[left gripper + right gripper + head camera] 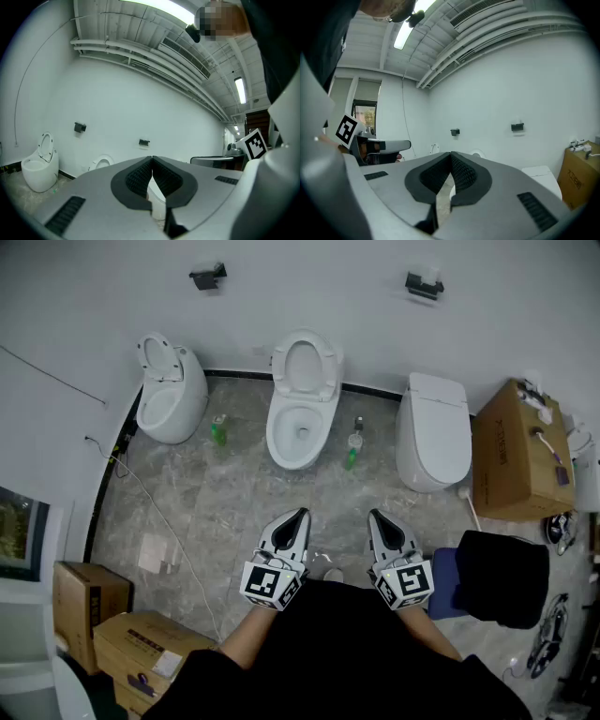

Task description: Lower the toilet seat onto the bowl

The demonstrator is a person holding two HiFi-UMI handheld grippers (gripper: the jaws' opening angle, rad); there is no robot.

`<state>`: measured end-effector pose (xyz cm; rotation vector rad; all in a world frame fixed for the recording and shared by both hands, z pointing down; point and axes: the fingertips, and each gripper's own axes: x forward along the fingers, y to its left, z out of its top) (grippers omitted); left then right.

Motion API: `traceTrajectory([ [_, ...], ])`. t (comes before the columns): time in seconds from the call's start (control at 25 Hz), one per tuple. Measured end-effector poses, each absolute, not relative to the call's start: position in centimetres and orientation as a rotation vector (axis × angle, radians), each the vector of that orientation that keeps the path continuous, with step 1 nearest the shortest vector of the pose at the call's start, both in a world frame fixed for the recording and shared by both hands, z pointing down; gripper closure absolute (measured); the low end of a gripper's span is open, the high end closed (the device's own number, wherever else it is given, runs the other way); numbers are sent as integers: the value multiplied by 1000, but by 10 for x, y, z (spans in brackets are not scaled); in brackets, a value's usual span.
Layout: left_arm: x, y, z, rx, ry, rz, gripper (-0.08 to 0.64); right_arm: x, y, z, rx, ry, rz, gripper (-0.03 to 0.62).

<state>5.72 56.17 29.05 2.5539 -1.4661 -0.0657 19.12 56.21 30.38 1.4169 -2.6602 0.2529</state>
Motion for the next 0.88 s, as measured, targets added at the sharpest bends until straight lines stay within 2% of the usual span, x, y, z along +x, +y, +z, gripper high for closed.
traceTrajectory([
  [0.48, 41, 574, 304, 2468, -1599, 2, 543, 214, 571, 327, 1439, -2684, 382, 558],
  [0.88, 51, 534, 317, 2496, -1535, 34, 543, 229, 549, 340, 1494, -2634, 386, 558],
])
